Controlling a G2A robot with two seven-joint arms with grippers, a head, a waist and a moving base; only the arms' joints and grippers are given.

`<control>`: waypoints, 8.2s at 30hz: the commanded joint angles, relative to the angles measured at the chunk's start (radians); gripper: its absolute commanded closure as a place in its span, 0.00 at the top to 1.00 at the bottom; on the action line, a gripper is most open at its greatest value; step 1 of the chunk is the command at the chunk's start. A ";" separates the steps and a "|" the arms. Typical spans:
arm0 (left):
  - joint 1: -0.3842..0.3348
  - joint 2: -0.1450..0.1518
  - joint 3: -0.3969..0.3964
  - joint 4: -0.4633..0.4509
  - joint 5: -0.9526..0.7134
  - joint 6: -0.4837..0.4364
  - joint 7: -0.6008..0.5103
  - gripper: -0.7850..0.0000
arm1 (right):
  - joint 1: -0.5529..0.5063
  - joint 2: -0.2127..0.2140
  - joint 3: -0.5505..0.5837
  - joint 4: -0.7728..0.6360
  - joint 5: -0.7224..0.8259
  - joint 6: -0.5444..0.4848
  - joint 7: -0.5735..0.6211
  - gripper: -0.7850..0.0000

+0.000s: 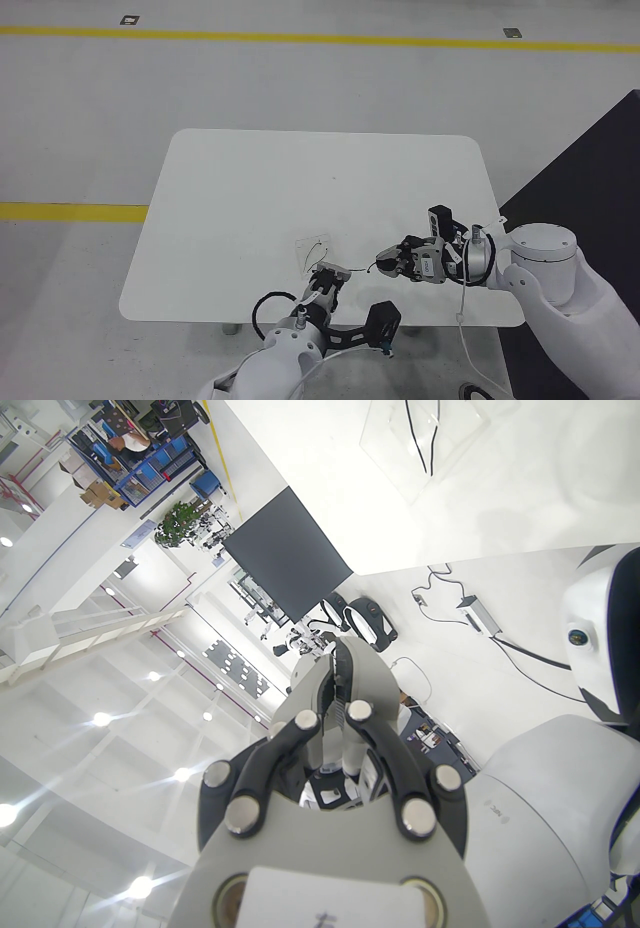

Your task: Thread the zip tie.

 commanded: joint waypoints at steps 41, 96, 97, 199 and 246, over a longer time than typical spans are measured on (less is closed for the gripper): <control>0.042 -0.049 -0.031 0.007 0.094 -0.053 0.081 0.00 | -0.025 -0.003 -0.011 -0.022 -0.010 -0.047 -0.071 0.00; 0.123 -0.101 -0.079 0.006 0.207 -0.119 0.150 0.00 | -0.031 0.001 -0.013 -0.030 -0.015 -0.051 -0.052 0.00; 0.123 -0.101 -0.079 0.006 0.209 -0.121 0.154 0.00 | -0.031 0.001 -0.013 -0.030 -0.015 -0.051 -0.052 0.00; 0.172 -0.174 -0.164 -0.027 -0.055 -0.129 0.124 0.00 | -0.075 0.002 0.003 -0.035 0.061 -0.125 -0.020 0.00; 0.169 -0.181 -0.166 -0.027 0.023 -0.014 0.125 1.00 | -0.107 -0.005 0.109 0.036 0.304 -0.208 -0.010 0.00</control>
